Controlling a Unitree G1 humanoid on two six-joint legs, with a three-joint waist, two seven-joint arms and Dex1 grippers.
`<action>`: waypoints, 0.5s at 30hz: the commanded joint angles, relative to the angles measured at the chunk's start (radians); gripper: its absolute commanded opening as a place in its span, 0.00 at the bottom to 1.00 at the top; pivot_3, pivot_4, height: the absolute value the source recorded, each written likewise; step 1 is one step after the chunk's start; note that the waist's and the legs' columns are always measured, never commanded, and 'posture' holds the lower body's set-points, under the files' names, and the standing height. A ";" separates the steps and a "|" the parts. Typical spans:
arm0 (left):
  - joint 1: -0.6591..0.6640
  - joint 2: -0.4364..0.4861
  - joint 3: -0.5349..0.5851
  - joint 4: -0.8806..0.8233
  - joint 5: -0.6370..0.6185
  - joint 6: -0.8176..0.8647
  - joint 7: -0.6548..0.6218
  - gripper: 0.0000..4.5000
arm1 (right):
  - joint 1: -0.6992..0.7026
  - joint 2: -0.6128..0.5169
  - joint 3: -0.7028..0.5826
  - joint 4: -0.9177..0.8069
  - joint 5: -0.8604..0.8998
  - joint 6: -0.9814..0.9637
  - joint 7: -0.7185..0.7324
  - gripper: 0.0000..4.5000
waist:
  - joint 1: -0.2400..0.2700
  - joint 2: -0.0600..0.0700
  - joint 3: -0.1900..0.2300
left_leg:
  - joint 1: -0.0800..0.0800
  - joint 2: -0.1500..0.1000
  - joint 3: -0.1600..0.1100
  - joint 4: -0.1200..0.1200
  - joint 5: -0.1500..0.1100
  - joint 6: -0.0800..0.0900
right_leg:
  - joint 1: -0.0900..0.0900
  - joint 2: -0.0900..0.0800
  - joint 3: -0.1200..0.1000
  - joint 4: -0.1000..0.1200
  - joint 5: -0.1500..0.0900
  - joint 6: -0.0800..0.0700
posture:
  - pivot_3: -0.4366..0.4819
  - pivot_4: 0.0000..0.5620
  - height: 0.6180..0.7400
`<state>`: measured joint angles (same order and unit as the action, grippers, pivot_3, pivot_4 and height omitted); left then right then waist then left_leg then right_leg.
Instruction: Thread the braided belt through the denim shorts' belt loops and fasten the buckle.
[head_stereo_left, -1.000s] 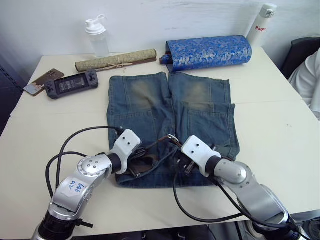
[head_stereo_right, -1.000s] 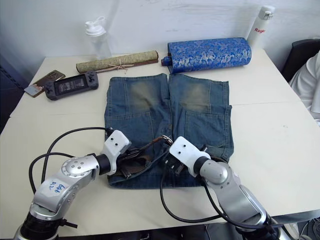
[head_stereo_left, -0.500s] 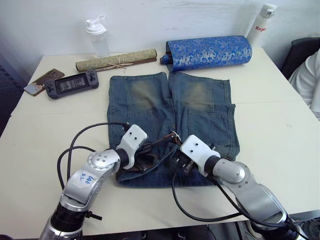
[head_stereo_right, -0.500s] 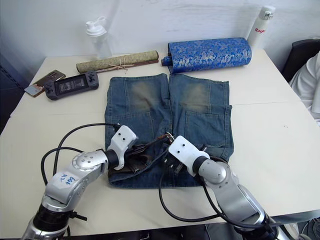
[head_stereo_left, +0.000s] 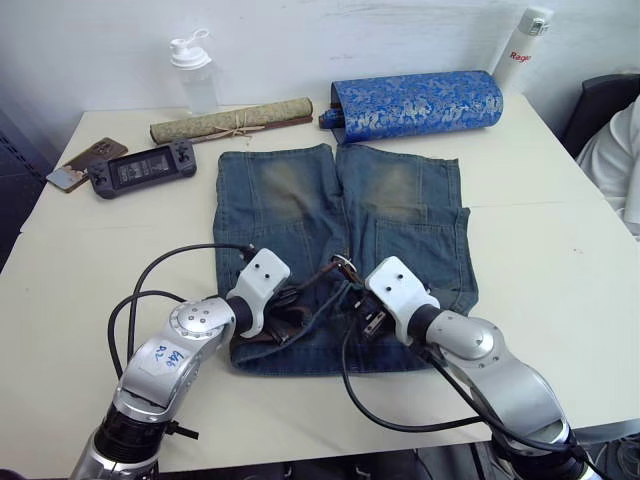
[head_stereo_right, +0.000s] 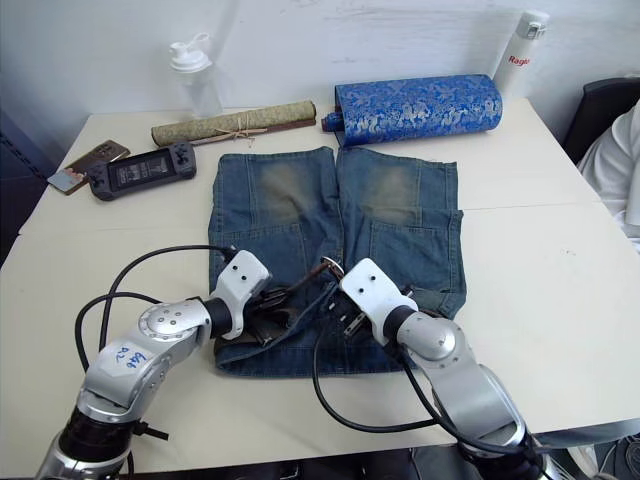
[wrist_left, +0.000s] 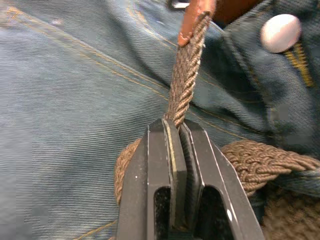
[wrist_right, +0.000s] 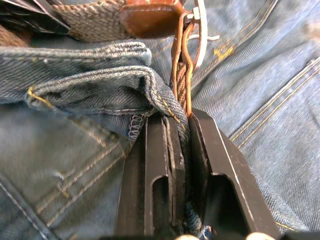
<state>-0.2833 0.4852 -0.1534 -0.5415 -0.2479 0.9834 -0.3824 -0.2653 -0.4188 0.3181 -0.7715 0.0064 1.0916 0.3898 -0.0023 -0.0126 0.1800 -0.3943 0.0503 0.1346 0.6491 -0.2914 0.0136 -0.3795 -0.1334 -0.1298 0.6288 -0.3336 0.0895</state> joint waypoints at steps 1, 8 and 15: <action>-0.006 0.011 0.033 -0.042 -0.006 0.023 0.002 0.00 | -0.003 0.025 -0.037 -0.071 0.031 0.007 -0.009 0.02 | -0.002 0.000 0.000 | -0.001 0.000 0.000 0.000 0.000 0.000 | -0.001 0.000 0.000 0.000 0.000 0.000 | 0.48 0.27 0.82; -0.009 0.018 0.034 -0.052 -0.011 0.036 -0.003 0.00 | 0.003 0.025 -0.026 -0.090 0.048 0.020 -0.016 0.02 | -0.001 0.000 0.000 | -0.011 -0.001 0.002 0.002 0.003 0.000 | -0.014 0.001 0.001 0.008 0.000 0.000 | 0.48 0.27 0.82; -0.045 -0.020 0.015 -0.040 -0.014 0.055 0.012 0.00 | 0.004 -0.006 0.012 -0.087 0.043 0.007 -0.015 0.02 | 0.000 0.000 0.000 | -0.011 -0.002 0.002 0.002 0.004 0.001 | -0.014 0.002 0.001 0.008 0.000 0.000 | 0.48 0.27 0.82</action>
<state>-0.3120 0.4725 -0.1367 -0.5672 -0.2595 1.0392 -0.3770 -0.2592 -0.4200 0.3134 -0.8060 0.0393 1.1160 0.3762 -0.0027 -0.0127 0.1800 -0.4056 0.0486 0.1371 0.6512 -0.2878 0.0141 -0.3940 -0.1318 -0.1286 0.6371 -0.3337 0.0895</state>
